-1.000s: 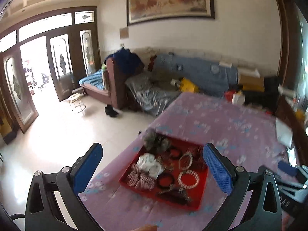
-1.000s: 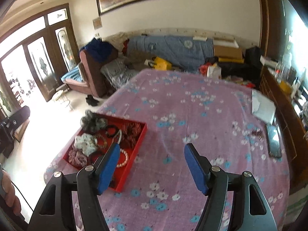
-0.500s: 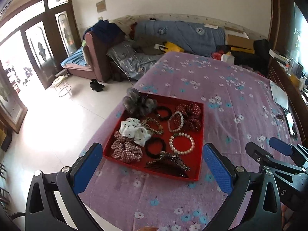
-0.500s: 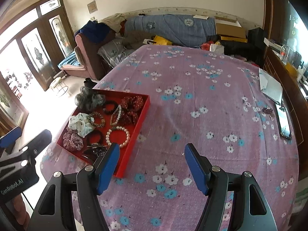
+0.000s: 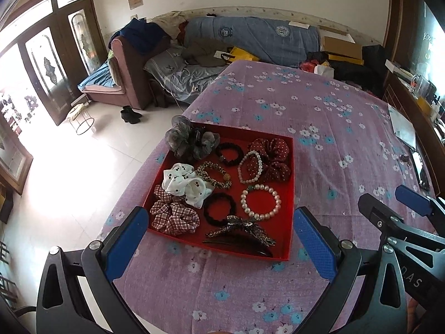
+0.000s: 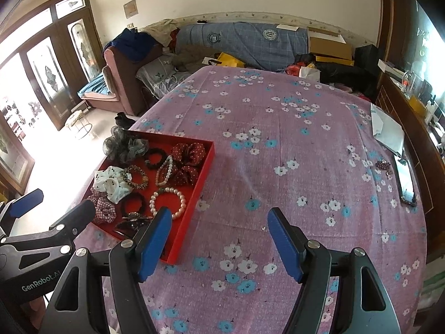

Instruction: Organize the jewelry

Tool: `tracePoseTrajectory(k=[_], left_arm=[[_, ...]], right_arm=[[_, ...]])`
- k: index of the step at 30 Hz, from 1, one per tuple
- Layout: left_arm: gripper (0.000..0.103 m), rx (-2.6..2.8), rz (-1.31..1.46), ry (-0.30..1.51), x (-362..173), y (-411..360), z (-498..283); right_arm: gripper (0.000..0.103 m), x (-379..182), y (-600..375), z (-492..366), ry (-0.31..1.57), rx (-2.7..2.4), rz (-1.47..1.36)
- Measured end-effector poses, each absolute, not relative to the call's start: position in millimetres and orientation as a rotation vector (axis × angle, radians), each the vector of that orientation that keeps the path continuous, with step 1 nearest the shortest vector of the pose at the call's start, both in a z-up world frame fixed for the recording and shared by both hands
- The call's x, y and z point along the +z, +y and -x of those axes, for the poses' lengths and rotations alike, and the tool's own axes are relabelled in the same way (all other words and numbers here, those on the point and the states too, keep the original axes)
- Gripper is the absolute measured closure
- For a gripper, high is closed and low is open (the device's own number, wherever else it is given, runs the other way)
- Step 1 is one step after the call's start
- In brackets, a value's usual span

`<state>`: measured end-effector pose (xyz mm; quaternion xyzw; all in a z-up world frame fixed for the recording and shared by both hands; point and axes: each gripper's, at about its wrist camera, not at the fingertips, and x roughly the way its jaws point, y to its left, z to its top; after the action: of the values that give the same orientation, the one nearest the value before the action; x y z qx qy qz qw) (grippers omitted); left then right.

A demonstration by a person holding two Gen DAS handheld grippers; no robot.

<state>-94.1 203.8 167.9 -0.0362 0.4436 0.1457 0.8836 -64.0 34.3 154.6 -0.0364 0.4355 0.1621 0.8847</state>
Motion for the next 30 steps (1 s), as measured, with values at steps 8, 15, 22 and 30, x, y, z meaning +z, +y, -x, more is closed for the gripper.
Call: tracePoseTrajectory(k=[8,15,22,30], left_arm=[[0.000,0.288,0.088,0.938,161.7,214.2,86.3],[0.000,0.293,0.109,0.955,154.3,229.4,81.1],[0.000,0.283,0.129,0.970,148.3,242.2,77.8],[0.000,0.275,0.148,0.995,137.6,259.5,72.5]], right_arm=[[0.027,151.1,43.1,58.9,0.919,0.317,0.081],[0.027,146.3,50.7,55.0,0.939,0.295,0.082],[0.027,142.7,57.1,53.3,0.955,0.270,0.087],[0.026,136.5,69.1,54.7,0.978,0.245,0.115]])
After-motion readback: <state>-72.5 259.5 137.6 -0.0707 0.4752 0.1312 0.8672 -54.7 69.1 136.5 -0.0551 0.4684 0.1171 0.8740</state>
